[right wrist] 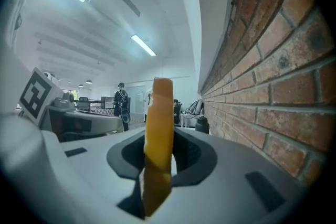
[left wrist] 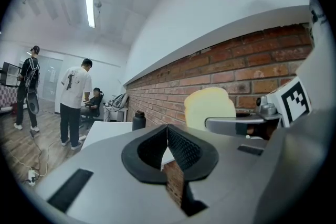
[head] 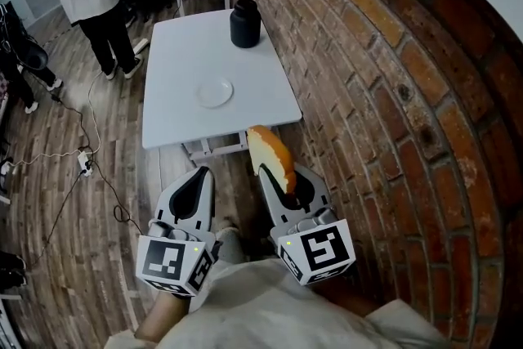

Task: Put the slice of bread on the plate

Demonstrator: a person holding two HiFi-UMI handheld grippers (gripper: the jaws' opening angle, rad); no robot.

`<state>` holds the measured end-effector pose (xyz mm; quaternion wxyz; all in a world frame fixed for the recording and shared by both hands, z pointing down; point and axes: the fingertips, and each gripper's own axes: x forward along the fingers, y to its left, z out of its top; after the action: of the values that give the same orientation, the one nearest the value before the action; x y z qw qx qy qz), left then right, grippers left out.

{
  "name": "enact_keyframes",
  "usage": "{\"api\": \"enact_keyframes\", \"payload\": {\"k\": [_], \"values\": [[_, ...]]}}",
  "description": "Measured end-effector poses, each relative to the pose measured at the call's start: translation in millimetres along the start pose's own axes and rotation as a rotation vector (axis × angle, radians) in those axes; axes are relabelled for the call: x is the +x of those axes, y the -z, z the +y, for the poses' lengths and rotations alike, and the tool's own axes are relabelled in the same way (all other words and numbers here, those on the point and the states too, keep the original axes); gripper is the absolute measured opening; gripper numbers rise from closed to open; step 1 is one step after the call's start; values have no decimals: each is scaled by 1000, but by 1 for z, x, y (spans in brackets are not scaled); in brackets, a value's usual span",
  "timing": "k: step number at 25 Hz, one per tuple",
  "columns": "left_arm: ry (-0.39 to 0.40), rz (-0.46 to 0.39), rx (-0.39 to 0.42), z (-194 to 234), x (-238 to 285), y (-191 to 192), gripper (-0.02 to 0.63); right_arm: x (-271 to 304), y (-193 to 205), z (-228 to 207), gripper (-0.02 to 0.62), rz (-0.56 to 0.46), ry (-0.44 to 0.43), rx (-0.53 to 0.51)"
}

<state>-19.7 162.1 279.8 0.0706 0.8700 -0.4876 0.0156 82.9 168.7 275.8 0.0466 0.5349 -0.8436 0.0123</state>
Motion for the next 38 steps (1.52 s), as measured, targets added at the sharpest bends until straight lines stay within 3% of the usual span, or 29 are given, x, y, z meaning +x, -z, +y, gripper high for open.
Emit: {"api": "enact_keyframes", "payload": {"k": [13, 38], "values": [[-18, 1, -18, 42, 40, 4, 12, 60, 6, -11, 95, 32, 13, -62], [10, 41, -30, 201, 228, -17, 12, 289, -4, -77, 94, 96, 97, -64]]}}
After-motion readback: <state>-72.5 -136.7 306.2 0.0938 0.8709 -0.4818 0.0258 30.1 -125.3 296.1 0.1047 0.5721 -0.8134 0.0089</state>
